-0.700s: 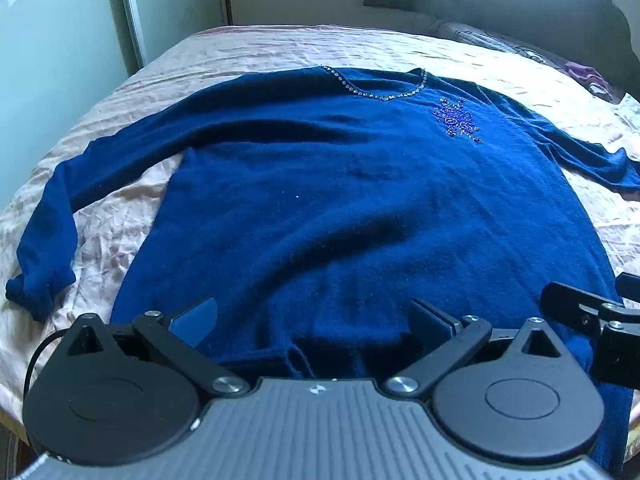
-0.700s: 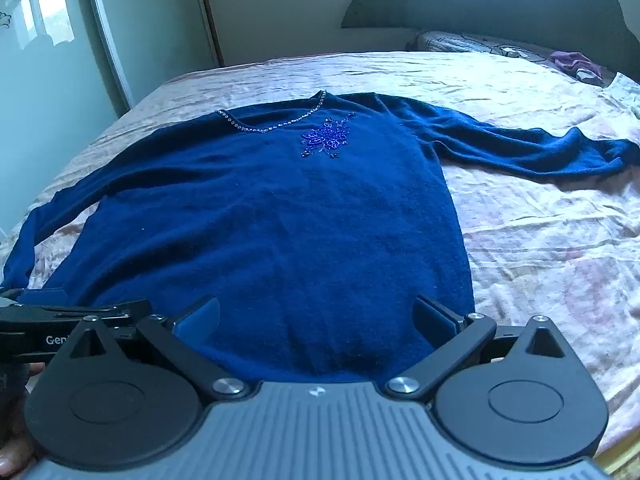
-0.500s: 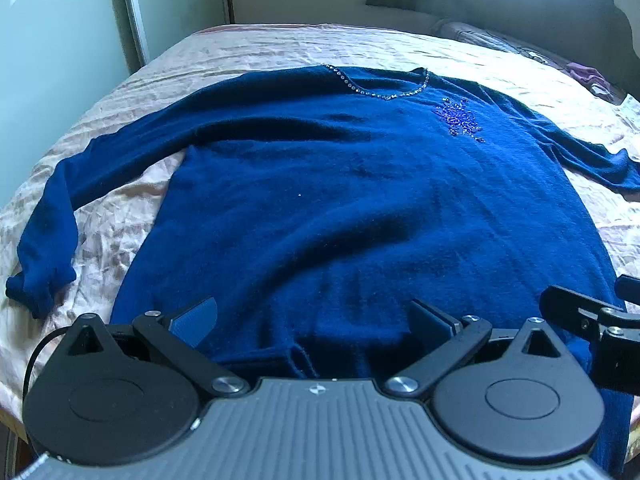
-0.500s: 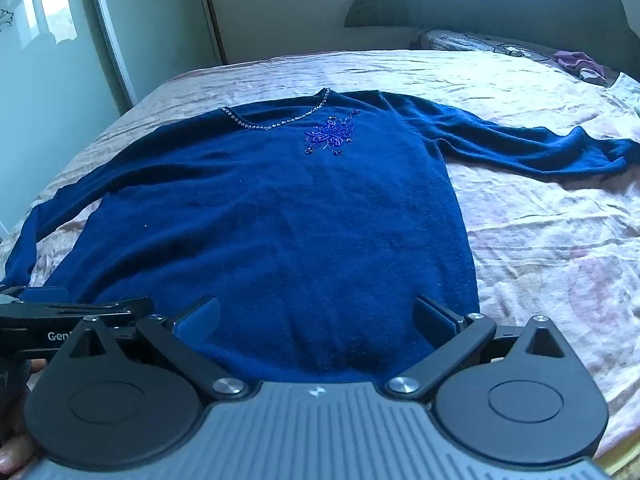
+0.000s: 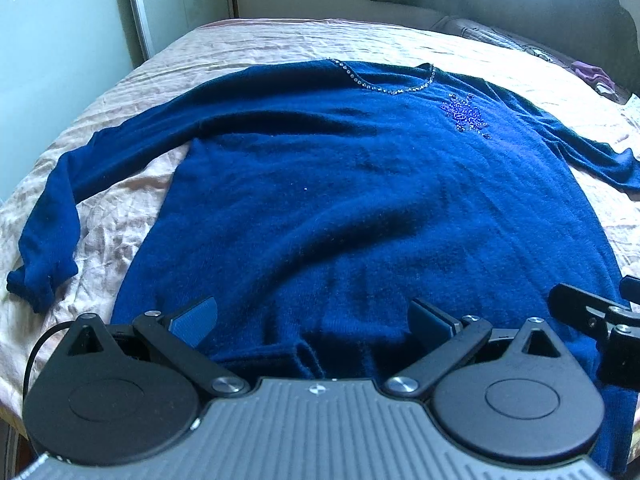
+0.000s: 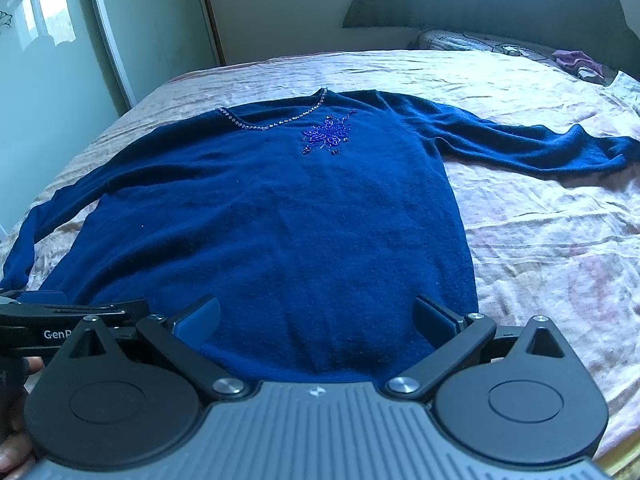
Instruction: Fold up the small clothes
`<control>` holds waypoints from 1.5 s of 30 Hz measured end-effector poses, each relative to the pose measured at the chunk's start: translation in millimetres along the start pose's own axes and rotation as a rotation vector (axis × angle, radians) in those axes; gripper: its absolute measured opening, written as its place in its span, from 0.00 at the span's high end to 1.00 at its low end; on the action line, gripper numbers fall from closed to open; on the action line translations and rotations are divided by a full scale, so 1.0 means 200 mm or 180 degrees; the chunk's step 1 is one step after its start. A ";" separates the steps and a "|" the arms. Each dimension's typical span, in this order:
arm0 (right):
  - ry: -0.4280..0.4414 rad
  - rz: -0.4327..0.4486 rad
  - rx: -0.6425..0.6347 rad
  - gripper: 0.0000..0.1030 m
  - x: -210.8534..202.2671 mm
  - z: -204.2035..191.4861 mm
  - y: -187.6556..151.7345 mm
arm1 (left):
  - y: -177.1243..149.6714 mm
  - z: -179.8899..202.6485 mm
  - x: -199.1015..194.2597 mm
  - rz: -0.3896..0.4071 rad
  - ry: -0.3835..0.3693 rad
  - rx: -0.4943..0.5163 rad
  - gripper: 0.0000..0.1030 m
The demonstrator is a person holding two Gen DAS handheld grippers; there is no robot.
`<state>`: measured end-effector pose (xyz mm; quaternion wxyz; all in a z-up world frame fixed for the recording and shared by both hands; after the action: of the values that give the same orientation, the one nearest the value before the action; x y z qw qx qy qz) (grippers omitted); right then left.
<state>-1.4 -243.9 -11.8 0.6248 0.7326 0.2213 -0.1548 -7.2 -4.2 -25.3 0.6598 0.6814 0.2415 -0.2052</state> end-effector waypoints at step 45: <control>0.0100 0.0034 0.0026 0.00 -0.01 0.02 -0.01 | -0.02 0.00 0.03 -0.0038 0.0027 0.0014 0.01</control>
<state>-3.5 -247.7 -13.0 0.6190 0.7387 0.2265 -0.1408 -4.8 -4.0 -30.8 0.6560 0.6823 0.2480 -0.2067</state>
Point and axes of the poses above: each gripper's, at about its wrist camera, not at the fingertips, and x roughly the way its jaws point, z to its right, y to its top, the point moved 2 cm from there along x, roughly the way its jaws point, and after that the axes turned 15 degrees about z, right-handed, at the moved point
